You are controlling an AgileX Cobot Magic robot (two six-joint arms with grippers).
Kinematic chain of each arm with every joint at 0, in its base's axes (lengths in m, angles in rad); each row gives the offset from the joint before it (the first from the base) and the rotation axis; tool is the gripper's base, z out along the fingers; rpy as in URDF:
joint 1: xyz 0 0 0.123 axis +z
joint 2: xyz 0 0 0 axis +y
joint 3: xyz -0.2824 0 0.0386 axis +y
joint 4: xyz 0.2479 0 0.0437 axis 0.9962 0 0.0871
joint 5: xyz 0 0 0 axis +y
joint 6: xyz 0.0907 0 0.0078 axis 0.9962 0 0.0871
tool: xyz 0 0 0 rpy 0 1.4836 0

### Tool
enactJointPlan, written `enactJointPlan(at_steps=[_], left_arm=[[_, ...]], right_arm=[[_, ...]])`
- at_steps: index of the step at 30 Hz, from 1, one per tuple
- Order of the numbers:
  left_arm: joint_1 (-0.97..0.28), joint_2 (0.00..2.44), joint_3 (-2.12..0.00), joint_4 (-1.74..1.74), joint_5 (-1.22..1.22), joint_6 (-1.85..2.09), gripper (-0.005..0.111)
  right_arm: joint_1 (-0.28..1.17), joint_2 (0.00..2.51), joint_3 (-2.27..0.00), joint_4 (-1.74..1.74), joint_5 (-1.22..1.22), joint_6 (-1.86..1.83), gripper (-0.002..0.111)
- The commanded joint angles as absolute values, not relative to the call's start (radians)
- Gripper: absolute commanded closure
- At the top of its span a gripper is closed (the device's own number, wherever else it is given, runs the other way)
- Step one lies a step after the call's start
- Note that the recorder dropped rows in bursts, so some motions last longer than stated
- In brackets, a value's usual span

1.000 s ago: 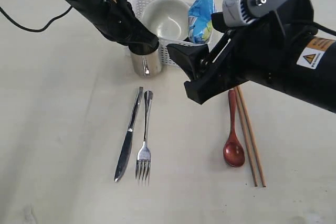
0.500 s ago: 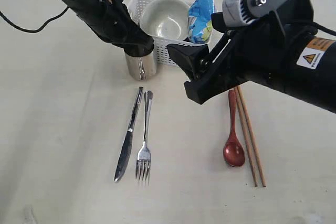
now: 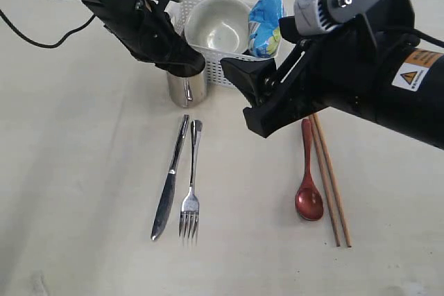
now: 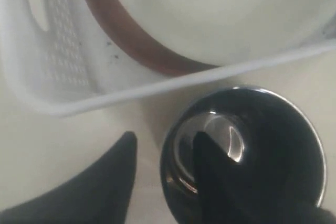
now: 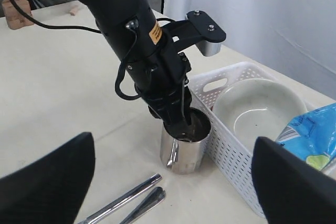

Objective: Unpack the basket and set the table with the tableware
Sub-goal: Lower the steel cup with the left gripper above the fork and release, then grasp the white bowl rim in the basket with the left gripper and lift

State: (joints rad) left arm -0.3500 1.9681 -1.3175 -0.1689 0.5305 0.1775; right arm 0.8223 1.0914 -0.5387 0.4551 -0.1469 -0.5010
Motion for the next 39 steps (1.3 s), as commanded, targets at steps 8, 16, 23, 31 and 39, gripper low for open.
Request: enactJointPlan(at_steps=[8,16,23,31,39], left_arm=[[-0.351,1.906,-1.322,-0.169,0.569,0.169,0.06],[-0.351,1.761,-1.322,-0.153,0.716,0.179,0.061],[-0.275,1.758,-1.322,-0.057,0.626,0.179,0.061],[-0.245,1.837,-1.358,-0.155,0.364,0.177,0.061],[-0.25,2.036,-1.654,-0.242,0.577,0.236,0.061]], right_arm=[[0.819,1.081,-0.539,0.453,-0.148,-0.502,0.032],[0.819,1.081,-0.539,0.444,-0.198,-0.528,0.032],[0.819,1.081,-0.539,0.444,-0.248,-0.524,0.032],[0.819,1.081,-0.539,0.444,-0.196,-0.52,0.032],[0.819,1.081,-0.539,0.444,-0.121,-0.52,0.032]])
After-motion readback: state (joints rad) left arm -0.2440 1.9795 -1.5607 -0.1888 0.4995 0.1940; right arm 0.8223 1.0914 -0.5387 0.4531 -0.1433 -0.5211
